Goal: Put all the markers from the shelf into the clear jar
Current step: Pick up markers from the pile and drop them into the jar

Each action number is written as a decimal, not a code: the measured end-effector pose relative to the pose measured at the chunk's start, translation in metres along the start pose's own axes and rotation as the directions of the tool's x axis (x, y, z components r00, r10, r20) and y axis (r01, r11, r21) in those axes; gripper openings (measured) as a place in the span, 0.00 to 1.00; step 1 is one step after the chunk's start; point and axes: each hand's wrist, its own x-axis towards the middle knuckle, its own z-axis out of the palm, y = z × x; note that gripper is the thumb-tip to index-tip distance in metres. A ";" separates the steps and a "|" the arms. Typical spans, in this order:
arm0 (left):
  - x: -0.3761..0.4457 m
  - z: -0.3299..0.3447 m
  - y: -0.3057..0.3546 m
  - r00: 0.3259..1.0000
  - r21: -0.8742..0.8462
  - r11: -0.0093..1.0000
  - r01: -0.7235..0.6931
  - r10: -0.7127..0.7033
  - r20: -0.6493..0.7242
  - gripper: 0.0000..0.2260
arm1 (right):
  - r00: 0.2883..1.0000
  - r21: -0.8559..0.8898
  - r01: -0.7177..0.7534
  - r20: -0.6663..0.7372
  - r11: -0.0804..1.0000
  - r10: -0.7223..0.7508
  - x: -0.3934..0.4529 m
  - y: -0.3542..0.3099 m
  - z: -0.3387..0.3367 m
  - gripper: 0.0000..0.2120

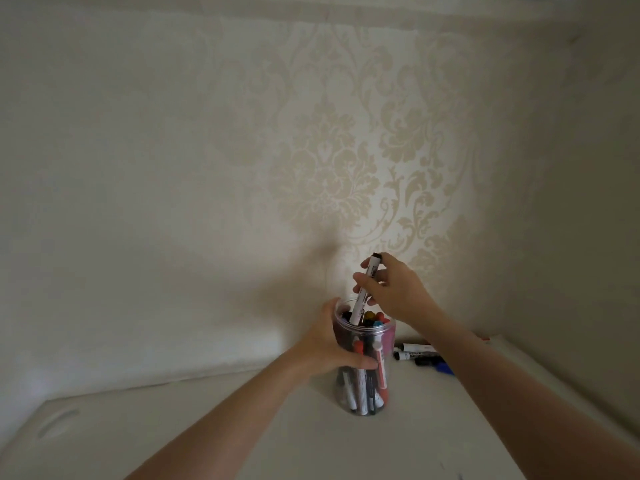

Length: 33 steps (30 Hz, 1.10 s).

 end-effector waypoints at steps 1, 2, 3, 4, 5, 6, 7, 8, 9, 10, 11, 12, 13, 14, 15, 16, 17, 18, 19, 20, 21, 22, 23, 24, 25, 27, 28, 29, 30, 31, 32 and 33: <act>0.001 0.005 -0.003 0.999 -0.003 1.000 -0.016 0.016 -0.030 0.48 | 1.000 -0.027 -0.003 0.027 1.000 0.004 0.002 -0.002 -0.002 0.11; 0.002 0.008 -0.006 0.998 -0.022 0.999 -0.027 0.026 -0.057 0.45 | 0.998 -0.071 0.008 0.065 0.997 -0.003 0.003 -0.003 -0.005 0.10; 0.002 0.010 -0.007 0.996 -0.044 0.998 -0.039 0.035 -0.079 0.43 | 0.994 -0.136 0.030 0.109 0.990 -0.015 0.002 -0.002 -0.007 0.10; 0.001 0.009 -0.008 0.995 -0.057 0.997 -0.050 0.044 -0.093 0.41 | 0.989 -0.200 0.055 0.145 0.978 -0.026 0.001 -0.001 -0.008 0.09; 0.001 0.008 -0.008 0.993 -0.060 0.996 -0.059 0.052 -0.102 0.41 | 0.987 -0.241 0.073 0.157 0.968 -0.036 -0.001 0.001 -0.010 0.09; 0.001 0.007 -0.007 0.993 -0.064 0.996 -0.065 0.058 -0.104 0.41 | 0.988 -0.253 0.084 0.151 0.964 -0.046 -0.003 0.003 -0.011 0.08; 0.002 0.007 -0.007 0.992 -0.066 0.996 -0.068 0.060 -0.109 0.41 | 0.989 -0.253 0.096 0.136 0.963 -0.063 -0.004 0.006 -0.013 0.08; 0.002 0.007 -0.006 0.992 -0.074 0.995 -0.070 0.062 -0.112 0.42 | 0.988 -0.257 0.119 0.127 0.959 -0.089 -0.006 0.007 -0.015 0.07; 0.002 0.007 -0.007 0.991 -0.087 0.994 -0.071 0.061 -0.117 0.43 | 0.986 -0.272 0.142 0.128 0.952 -0.111 -0.007 0.009 -0.016 0.07; 0.002 0.007 -0.007 0.992 -0.096 0.993 -0.069 0.058 -0.117 0.44 | 0.982 -0.301 0.162 0.138 0.940 -0.125 -0.009 0.011 -0.017 0.07; 0.003 0.007 -0.008 0.991 -0.100 0.993 -0.068 0.056 -0.117 0.44 | 0.980 -0.337 0.172 0.152 0.926 -0.127 -0.010 0.015 -0.017 0.08; 0.002 0.007 -0.007 0.993 -0.101 0.993 -0.065 0.054 -0.108 0.44 | 0.979 -0.364 0.174 0.162 0.915 -0.122 -0.013 0.017 -0.016 0.11; 0.002 0.008 -0.006 0.993 -0.102 0.992 -0.072 0.061 -0.102 0.45 | 0.980 -0.363 0.166 0.161 0.917 -0.114 -0.015 0.018 -0.015 0.14; 0.001 0.008 -0.006 0.994 -0.101 0.992 -0.072 0.062 -0.095 0.45 | 0.981 -0.344 0.161 0.160 0.925 -0.111 -0.016 0.017 -0.015 0.19; 0.000 0.008 -0.004 0.994 -0.100 0.993 -0.069 0.061 -0.088 0.44 | 0.980 -0.339 0.172 0.157 0.925 -0.124 -0.016 0.014 -0.016 0.22; -0.003 0.008 -0.001 0.996 -0.102 0.993 -0.066 0.059 -0.066 0.43 | 0.976 -0.363 0.202 0.148 0.910 -0.158 -0.015 0.011 -0.017 0.22; -0.005 0.006 0.002 0.997 -0.115 0.991 -0.069 0.065 -0.043 0.41 | 0.970 -0.406 0.239 0.134 0.882 -0.201 -0.013 0.008 -0.019 0.19; -0.006 0.005 0.004 0.997 -0.139 0.988 -0.074 0.073 -0.014 0.38 | 0.966 -0.453 0.259 0.120 0.853 -0.229 -0.011 0.007 -0.020 0.15; -0.007 0.003 0.007 0.997 -0.182 0.980 -0.077 0.079 0.002 0.35 | 0.968 -0.507 0.252 0.115 0.825 -0.224 -0.011 0.008 -0.021 0.12; -0.006 0.001 0.009 0.998 -0.235 0.970 -0.066 0.070 0.007 0.33 | 0.974 -0.573 0.226 0.126 0.788 -0.188 -0.011 0.010 -0.020 0.12; -0.005 -0.001 0.012 0.999 -0.292 0.956 -0.038 0.037 -0.008 0.35 | 0.980 -0.642 0.196 0.151 0.741 -0.128 -0.012 0.014 -0.018 0.14; -0.002 -0.002 0.013 1.000 -0.336 0.942 0.007 -0.015 -0.022 0.35 | 0.982 -0.685 0.161 0.180 0.711 -0.049 -0.014 0.019 -0.015 0.16; 0.001 -0.003 0.015 0.998 -0.368 0.929 0.032 -0.050 -0.038 0.32 | 0.980 -0.686 0.128 0.198 0.717 0.015 -0.016 0.021 -0.013 0.18; 0.004 -0.004 0.016 0.996 -0.371 0.928 0.045 -0.072 -0.060 0.25 | 0.978 -0.660 0.106 0.206 0.744 0.043 -0.019 0.022 -0.012 0.20; 0.005 -0.003 0.018 0.993 -0.366 0.929 0.048 -0.084 -0.083 0.20 | 0.978 -0.630 0.095 0.203 0.771 0.045 -0.020 0.023 -0.013 0.21; 0.008 0.000 0.019 0.989 -0.347 0.937 0.032 -0.079 -0.122 0.15 | 0.985 -0.610 0.091 0.169 0.787 0.017 -0.022 0.022 -0.018 0.21; 0.008 0.001 0.020 0.986 -0.330 0.944 0.020 -0.073 -0.149 0.13 | 0.991 -0.596 0.094 0.136 0.798 -0.015 -0.021 0.023 -0.022 0.19; 0.009 0.001 0.019 0.981 -0.316 0.949 0.014 -0.075 -0.180 0.11 | 0.994 -0.566 0.095 0.095 0.819 -0.049 -0.021 0.023 -0.026 0.16; 0.011 0.001 0.019 0.976 -0.295 0.955 0.011 -0.074 -0.204 0.10 | 0.996 -0.542 0.089 0.069 0.836 -0.061 -0.019 0.024 -0.030 0.12; 0.011 0.000 0.019 0.973 -0.275 0.962 0.011 -0.073 -0.217 0.11 | 0.997 -0.532 0.076 0.059 0.843 -0.053 -0.019 0.025 -0.032 0.10; 0.012 0.000 0.020 0.973 -0.254 0.967 0.016 -0.073 -0.220 0.11 | 0.998 -0.526 0.058 0.054 0.848 -0.035 -0.018 0.026 -0.034 0.09; 0.012 -0.001 0.022 0.974 -0.235 0.972 0.019 -0.070 -0.214 0.11 | 0.999 -0.524 0.039 0.040 0.851 -0.021 -0.017 0.028 -0.034 0.07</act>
